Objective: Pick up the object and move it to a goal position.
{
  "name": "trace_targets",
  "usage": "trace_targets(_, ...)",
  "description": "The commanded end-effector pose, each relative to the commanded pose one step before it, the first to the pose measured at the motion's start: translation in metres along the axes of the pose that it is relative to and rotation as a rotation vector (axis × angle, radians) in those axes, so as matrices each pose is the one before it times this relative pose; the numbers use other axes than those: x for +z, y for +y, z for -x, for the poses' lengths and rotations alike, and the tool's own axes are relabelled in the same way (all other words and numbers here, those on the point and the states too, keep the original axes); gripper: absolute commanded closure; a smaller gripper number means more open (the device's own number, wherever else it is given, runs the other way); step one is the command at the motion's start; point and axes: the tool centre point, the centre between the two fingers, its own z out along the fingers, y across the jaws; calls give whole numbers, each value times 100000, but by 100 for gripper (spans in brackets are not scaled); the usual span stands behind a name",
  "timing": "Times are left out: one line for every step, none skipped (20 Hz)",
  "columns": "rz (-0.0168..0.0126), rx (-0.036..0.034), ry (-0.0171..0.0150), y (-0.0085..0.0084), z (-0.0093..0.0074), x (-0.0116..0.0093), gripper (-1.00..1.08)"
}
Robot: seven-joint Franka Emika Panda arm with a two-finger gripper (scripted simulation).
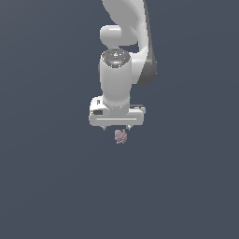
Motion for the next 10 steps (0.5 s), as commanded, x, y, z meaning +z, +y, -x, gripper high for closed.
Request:
trace_targets(0,0,0,1,0,0,-92)
trace_targets(-49,49,3,21,-9,-12,-92)
trace_targets(-145,147,8,63,-26,-35,-92)
trace_targets(-236,242,14,102,-44,-60,-92)
trace_targets(-329,346,24,143,-63,-90,-92)
trace_targets(-421,461,40,185,-86,-130,-92)
trace_targets(-415,485,52,185,-93,-151,-92)
trace_targets(-313,402,52,141,-81,-141,-92)
trace_targets(-215,315,48,102,-65,-123,-92)
trace_targets(-112,208,38,57,-45,-93,-92)
